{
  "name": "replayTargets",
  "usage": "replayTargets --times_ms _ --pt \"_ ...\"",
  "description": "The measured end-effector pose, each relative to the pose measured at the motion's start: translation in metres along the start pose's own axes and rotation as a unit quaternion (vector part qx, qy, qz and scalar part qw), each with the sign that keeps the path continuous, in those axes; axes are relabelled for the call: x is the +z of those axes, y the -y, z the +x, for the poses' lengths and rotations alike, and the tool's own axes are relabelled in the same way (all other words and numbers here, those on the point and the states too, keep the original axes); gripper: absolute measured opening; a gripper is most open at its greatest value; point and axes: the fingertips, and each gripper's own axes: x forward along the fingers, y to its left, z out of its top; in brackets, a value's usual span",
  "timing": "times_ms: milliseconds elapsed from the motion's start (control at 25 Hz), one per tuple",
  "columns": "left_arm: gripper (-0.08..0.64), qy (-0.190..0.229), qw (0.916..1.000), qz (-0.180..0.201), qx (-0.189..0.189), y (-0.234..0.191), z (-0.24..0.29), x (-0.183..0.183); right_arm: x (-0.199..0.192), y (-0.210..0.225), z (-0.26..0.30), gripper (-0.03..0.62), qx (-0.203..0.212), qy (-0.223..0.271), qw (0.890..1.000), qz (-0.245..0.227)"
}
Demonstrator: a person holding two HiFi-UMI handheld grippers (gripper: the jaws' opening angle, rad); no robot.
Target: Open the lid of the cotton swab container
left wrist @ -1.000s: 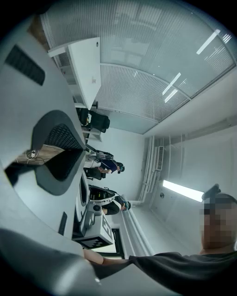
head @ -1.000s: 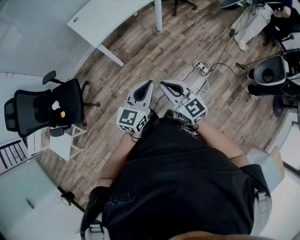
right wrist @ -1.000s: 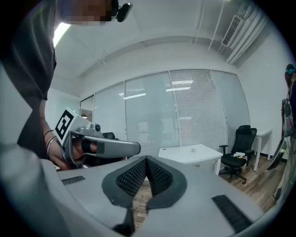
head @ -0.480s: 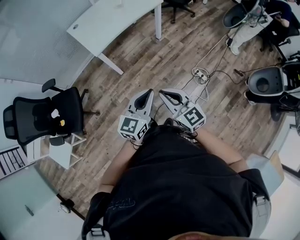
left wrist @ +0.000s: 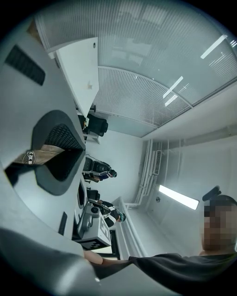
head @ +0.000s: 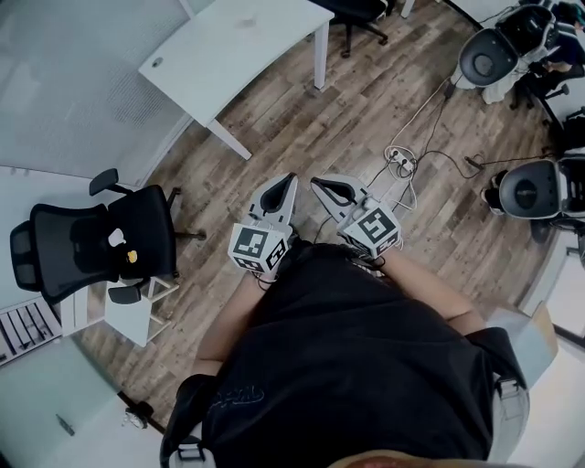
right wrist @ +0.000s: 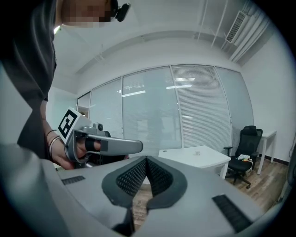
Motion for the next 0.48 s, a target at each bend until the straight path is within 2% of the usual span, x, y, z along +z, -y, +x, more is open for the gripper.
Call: replayTargets --times_ms 240,320,480 --pt "0.014 0.016 0.9998 -0.006 0.004 -0.065 -0.01 0.034 0.023 0.001 0.064 0.021 -0.009 0.007 1.0 -0.002" --pt "0.014 0.013 0.9999 -0.005 0.003 -0.079 -0.016 0.034 0.027 -0.004 0.08 0.021 -0.009 0.006 1.0 -0.005" --pt "0.014 0.013 0.9993 -0.035 0.011 -0.109 -0.023 0.025 0.023 -0.012 0.105 0.021 -0.002 -0.007 1.0 -0.004"
